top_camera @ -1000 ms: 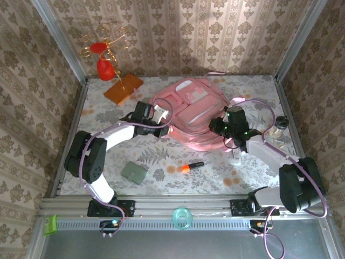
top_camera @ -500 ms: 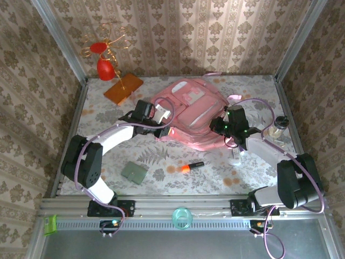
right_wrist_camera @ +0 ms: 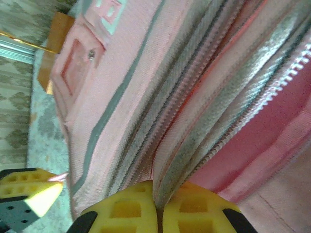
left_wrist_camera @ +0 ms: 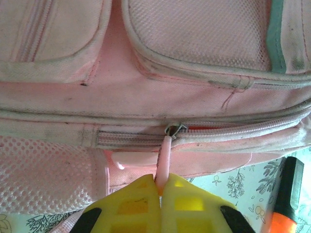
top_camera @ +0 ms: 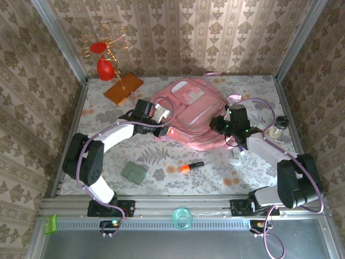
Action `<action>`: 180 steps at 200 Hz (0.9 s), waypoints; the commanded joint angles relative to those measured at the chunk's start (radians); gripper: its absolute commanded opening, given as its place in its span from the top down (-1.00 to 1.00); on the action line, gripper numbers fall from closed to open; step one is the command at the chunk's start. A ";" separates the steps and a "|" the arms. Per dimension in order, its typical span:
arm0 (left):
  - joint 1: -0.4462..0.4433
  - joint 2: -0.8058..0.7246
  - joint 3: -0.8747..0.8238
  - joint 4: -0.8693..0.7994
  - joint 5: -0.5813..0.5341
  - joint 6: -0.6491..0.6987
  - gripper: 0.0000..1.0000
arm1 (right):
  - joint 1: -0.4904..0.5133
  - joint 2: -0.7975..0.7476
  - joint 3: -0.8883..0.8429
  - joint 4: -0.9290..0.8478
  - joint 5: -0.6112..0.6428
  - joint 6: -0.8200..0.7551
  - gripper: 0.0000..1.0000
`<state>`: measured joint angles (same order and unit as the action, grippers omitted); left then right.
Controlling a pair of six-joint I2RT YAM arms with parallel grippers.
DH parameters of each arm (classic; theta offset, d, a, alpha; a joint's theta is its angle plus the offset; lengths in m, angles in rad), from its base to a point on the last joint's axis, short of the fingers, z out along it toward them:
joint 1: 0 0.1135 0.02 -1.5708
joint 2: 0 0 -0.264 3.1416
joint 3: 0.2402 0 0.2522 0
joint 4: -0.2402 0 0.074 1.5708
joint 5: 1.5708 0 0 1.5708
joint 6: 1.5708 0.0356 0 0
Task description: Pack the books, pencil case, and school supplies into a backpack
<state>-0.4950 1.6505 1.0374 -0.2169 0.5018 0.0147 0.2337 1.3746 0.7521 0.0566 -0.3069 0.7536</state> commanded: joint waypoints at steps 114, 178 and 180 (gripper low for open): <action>-0.040 -0.044 -0.049 0.024 0.104 0.189 1.00 | 0.038 -0.050 0.028 0.478 -0.055 0.397 1.00; -0.036 -0.162 -0.157 0.214 0.283 0.102 1.00 | 0.050 -0.074 0.010 0.332 0.045 0.263 1.00; -0.039 -0.164 -0.157 0.207 0.281 0.108 1.00 | 0.050 -0.074 0.006 0.330 0.048 0.261 1.00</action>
<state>-0.5072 1.5429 0.8997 -0.0662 0.6281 0.1310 0.2710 1.3373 0.7387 0.3672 -0.3386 1.0889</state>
